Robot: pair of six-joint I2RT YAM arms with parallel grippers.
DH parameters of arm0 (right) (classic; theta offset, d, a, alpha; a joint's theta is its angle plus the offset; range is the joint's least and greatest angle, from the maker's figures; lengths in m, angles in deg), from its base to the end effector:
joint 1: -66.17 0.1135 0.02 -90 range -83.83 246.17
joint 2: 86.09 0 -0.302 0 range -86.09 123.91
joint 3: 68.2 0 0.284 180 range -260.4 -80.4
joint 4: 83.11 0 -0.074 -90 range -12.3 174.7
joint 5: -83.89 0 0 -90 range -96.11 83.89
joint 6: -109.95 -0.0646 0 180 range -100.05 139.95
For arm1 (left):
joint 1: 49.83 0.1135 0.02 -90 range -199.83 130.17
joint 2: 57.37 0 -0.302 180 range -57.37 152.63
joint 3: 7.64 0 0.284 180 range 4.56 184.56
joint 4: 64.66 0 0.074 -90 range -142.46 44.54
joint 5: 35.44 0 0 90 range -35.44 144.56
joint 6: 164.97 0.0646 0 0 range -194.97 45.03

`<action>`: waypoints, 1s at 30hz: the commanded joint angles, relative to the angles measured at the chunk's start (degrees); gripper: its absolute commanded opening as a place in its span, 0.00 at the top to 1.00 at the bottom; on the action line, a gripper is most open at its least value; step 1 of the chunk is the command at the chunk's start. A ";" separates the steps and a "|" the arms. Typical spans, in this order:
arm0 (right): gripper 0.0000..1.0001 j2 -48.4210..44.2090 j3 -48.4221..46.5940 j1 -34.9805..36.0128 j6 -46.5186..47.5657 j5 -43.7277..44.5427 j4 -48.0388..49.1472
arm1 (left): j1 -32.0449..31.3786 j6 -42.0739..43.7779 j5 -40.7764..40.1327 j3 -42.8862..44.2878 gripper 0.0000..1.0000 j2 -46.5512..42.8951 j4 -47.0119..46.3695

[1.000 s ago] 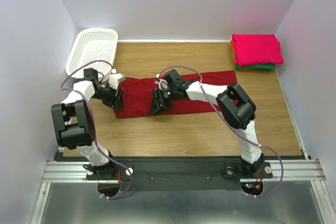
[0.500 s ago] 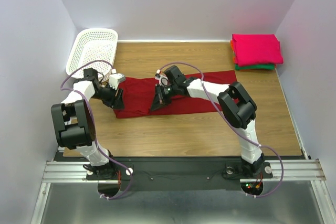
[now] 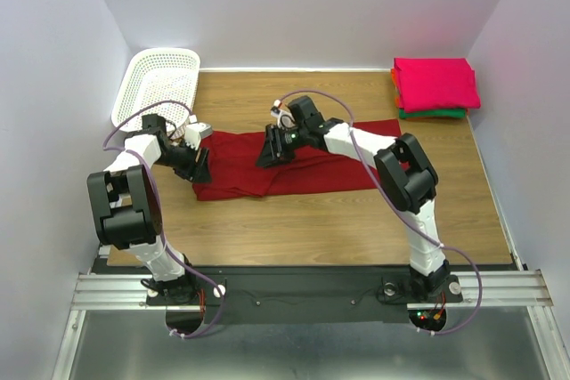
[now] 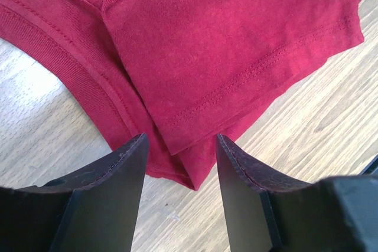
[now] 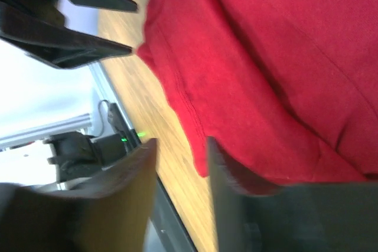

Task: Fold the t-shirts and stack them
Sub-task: Fold the tshirt

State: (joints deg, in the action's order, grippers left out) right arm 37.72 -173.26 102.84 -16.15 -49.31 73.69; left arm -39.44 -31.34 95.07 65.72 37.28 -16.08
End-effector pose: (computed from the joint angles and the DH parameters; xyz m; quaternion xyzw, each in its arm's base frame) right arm 0.4124 0.3622 0.1922 -0.1541 0.8485 0.4952 0.1053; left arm 0.3533 0.0221 0.1958 0.3222 0.8678 -0.2292 0.3009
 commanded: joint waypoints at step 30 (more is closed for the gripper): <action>0.49 -7.09 8.40 23.36 57.54 48.38 -4.46 | 2.26 2.59 2.20 0.80 0.39 -2.28 3.17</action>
State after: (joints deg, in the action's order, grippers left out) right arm 29.90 -164.91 126.14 38.80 -3.17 67.55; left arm -37.89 -29.85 95.62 65.70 37.18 -14.40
